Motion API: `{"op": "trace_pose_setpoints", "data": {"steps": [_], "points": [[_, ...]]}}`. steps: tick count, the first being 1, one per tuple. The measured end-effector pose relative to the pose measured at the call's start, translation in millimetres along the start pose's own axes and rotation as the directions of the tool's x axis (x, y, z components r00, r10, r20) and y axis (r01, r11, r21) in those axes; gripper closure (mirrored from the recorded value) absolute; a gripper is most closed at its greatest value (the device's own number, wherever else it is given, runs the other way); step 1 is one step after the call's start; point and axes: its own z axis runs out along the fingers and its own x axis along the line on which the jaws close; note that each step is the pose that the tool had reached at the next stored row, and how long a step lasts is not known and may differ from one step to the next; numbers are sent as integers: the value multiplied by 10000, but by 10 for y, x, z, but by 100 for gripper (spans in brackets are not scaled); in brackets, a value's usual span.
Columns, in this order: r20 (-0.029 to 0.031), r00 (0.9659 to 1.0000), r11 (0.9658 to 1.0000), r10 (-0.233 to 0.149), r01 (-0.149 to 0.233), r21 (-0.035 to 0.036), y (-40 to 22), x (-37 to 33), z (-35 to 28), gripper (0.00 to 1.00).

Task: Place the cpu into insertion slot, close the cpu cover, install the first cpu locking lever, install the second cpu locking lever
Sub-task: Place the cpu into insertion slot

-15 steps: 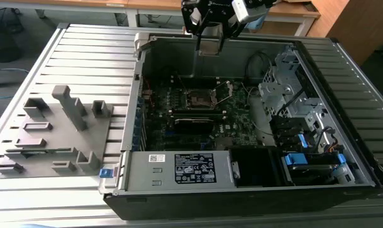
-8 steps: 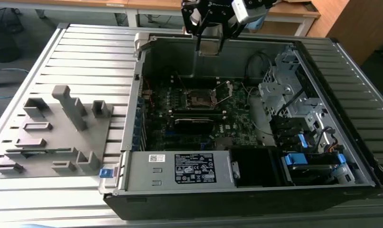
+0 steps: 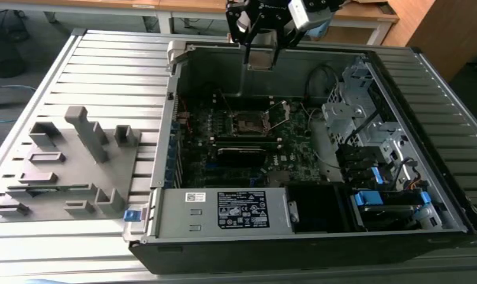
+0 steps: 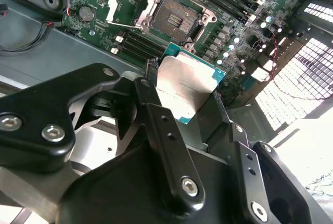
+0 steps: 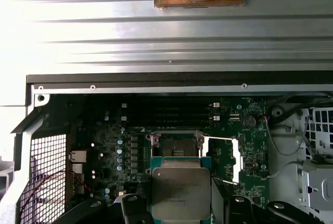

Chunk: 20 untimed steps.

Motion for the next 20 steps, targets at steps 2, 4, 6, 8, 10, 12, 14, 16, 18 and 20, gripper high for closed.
{"op": "trace_pose_setpoints", "data": {"steps": [2,4,6,8,10,12,14,16,18,20], "points": [[0,10000,10000,0,0,1,0,0,0,46],[0,10000,10000,0,0,0,0,0,2,46],[0,10000,10000,0,0,0,0,0,3,46],[2,10000,10000,-1,1,-4,-1,0,11,46],[1,10000,10000,0,0,-2,-2,0,23,46],[0,10000,10000,0,0,-1,-3,-1,37,46],[0,10000,10000,0,0,-1,-5,-1,52,46],[0,10000,10000,0,0,0,-5,-1,62,46],[-1,10000,10000,0,0,1,-6,-1,62,46],[1,10000,10000,0,0,-1,-7,-2,76,46]]}}
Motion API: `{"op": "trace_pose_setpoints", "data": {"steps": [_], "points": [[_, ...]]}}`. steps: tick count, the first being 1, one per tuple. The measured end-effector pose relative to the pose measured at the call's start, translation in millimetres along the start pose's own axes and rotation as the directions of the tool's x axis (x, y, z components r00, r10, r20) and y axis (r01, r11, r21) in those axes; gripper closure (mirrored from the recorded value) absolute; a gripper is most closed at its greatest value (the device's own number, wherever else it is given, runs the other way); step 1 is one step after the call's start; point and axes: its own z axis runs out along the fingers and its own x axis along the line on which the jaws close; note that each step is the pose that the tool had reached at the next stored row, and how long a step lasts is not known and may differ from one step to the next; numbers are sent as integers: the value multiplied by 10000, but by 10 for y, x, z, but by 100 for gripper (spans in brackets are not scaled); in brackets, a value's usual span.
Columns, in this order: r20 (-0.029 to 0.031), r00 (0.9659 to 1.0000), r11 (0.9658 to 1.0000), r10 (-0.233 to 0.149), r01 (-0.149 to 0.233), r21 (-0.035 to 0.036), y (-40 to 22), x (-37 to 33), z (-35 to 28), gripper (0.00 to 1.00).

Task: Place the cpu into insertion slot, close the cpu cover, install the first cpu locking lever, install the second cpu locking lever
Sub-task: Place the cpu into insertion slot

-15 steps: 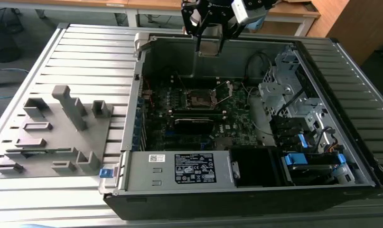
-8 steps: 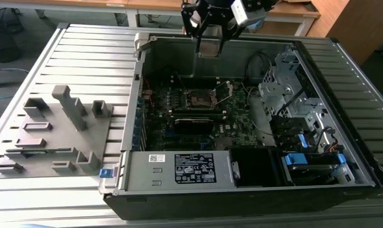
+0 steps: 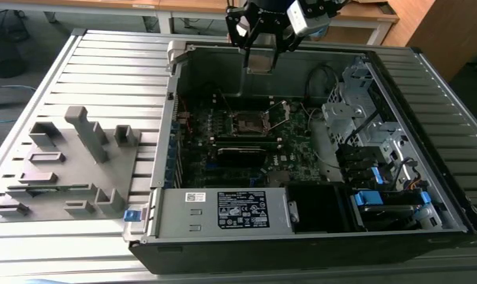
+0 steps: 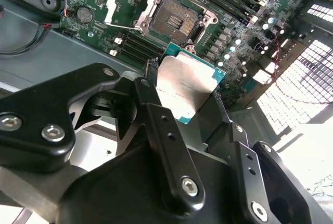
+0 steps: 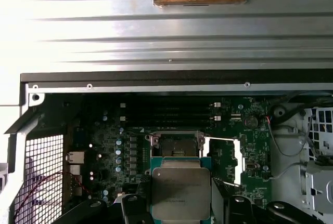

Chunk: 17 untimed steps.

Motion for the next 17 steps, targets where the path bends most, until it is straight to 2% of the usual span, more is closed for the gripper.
{"op": "trace_pose_setpoints", "data": {"steps": [17], "points": [[-1,10000,10000,0,0,1,-4,-1,39,46]]}}
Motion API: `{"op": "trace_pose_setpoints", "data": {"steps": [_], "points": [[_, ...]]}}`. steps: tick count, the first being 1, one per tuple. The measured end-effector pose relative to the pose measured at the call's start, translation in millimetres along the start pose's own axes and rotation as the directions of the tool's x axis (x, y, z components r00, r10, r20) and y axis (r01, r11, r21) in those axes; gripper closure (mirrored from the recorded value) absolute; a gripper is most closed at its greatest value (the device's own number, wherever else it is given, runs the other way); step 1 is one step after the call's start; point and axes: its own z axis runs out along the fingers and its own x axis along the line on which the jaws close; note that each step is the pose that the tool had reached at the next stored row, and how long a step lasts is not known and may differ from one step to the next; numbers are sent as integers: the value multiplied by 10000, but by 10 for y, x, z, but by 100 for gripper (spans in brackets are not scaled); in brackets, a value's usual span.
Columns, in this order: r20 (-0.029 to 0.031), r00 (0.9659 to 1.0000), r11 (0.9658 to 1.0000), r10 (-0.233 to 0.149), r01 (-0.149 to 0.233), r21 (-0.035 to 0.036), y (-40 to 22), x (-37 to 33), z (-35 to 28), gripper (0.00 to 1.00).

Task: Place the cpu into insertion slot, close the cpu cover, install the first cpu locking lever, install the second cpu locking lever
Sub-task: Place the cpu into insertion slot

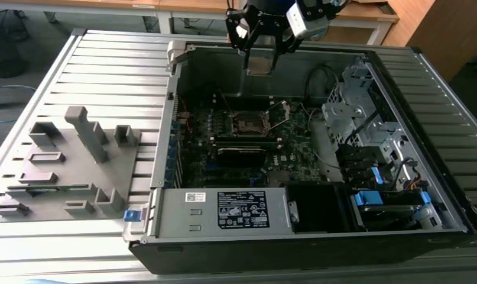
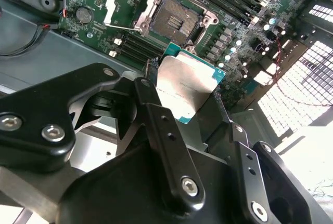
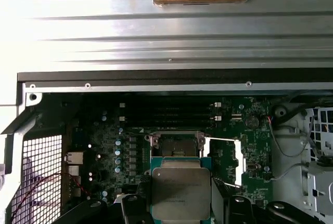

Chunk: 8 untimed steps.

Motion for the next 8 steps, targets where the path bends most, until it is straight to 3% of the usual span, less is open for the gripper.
{"op": "trace_pose_setpoints", "data": {"steps": [8], "points": [[0,10000,10000,0,0,0,-1,0,8,46]]}}
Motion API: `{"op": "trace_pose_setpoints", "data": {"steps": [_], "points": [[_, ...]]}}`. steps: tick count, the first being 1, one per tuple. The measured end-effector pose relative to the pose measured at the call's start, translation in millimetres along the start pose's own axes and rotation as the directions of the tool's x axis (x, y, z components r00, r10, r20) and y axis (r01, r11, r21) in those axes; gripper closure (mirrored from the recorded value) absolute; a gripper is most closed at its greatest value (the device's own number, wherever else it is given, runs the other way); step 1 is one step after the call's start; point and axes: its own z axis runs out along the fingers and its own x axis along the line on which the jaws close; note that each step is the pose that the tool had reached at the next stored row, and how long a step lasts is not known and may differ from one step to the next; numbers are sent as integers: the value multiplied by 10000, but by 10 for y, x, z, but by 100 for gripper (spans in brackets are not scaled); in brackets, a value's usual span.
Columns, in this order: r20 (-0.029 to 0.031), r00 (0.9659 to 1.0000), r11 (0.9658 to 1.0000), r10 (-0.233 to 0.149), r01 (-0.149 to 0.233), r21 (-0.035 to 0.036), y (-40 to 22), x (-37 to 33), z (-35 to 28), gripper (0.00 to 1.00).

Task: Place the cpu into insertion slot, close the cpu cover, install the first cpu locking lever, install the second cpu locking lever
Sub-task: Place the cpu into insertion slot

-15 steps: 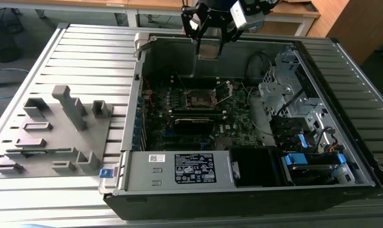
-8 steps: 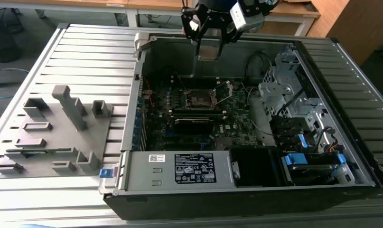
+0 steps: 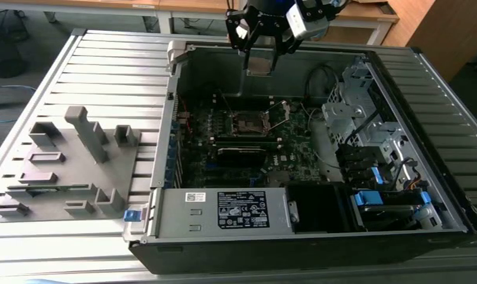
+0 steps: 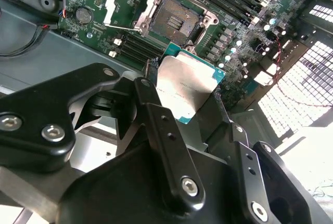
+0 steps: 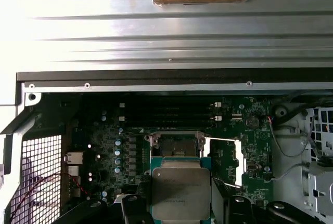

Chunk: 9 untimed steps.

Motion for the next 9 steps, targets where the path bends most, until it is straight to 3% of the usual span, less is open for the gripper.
{"op": "trace_pose_setpoints", "data": {"steps": [9], "points": [[0,10000,10000,0,0,0,-5,-1,51,46]]}}
